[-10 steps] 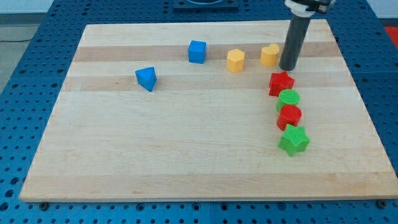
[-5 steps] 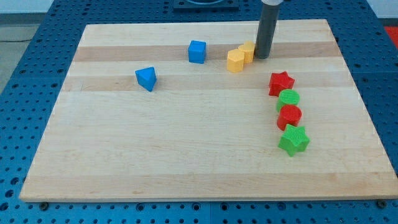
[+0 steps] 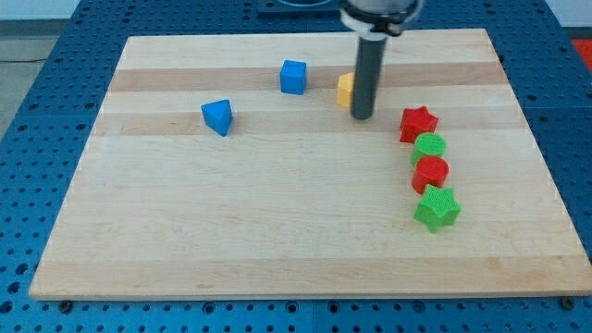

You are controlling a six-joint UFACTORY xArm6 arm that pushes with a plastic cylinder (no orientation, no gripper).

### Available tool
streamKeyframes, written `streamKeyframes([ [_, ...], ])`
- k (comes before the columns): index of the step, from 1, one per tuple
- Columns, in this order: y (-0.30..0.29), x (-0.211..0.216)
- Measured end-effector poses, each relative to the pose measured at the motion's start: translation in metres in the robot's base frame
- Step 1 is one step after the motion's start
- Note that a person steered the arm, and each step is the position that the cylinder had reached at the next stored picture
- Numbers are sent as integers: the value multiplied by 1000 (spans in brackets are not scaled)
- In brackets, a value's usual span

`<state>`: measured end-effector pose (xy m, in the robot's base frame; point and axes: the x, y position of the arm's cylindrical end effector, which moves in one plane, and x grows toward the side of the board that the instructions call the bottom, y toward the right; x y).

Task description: Move the yellow heart top of the yellow hexagon

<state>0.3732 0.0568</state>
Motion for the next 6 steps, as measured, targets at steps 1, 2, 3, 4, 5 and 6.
streamKeyframes([
  [1, -45, 0],
  [2, -59, -5],
  [3, -14, -4],
  [4, 42, -3],
  [5, 60, -20],
  [6, 60, -55],
])
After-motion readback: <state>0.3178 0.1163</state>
